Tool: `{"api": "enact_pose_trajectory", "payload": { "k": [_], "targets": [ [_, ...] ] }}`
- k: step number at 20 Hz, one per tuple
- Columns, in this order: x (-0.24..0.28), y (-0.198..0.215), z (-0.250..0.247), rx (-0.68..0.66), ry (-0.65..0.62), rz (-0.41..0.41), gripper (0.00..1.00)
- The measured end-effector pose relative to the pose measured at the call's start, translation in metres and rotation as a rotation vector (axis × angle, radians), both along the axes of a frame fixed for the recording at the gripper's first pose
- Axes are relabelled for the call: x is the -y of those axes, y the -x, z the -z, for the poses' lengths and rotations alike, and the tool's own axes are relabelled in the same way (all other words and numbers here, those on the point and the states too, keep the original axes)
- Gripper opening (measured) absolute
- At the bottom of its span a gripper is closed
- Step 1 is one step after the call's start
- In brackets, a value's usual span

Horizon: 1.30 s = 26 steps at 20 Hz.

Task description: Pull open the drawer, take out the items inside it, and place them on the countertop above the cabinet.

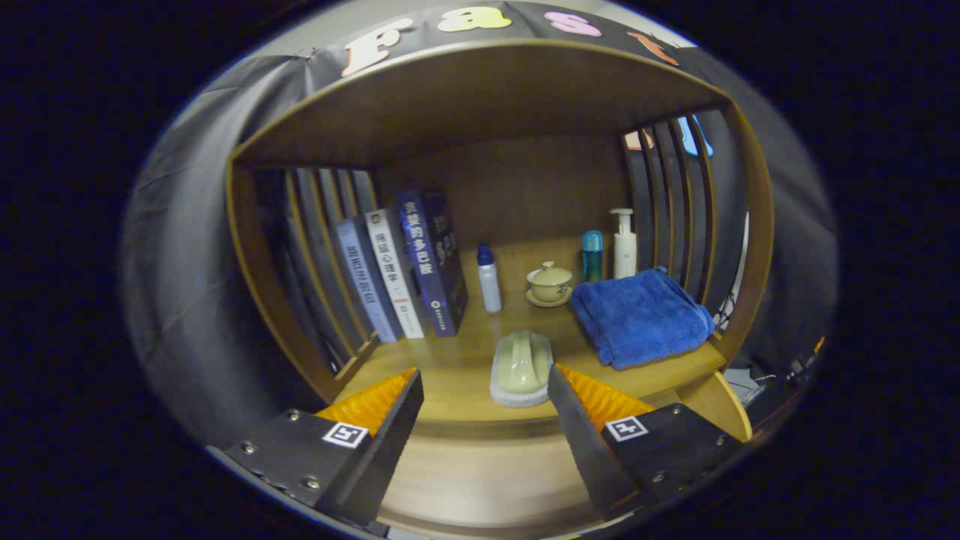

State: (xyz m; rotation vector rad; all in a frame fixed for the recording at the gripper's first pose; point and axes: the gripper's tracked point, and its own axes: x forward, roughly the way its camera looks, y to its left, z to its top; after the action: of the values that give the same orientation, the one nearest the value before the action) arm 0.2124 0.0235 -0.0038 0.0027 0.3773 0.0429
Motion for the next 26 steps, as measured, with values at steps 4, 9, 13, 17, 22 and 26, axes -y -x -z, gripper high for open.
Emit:
{"api": "enact_pose_trajectory", "payload": {
  "k": [4,9,13,17,22,26],
  "targets": [
    [-0.002,0.054,-0.015,0.05,0.01,-0.029,0.99],
    [0.006,0.112,-0.021,0.107,0.032,-0.039,0.99],
    [0.013,0.145,-0.02,0.131,0.01,-0.037,0.99],
    [0.027,0.173,-0.012,0.217,0.075,-0.019,0.99],
    [0.033,0.205,0.042,0.271,0.14,-0.026,0.99],
    [0.034,0.219,0.114,0.173,0.156,-0.055,0.99]
  ]
}}
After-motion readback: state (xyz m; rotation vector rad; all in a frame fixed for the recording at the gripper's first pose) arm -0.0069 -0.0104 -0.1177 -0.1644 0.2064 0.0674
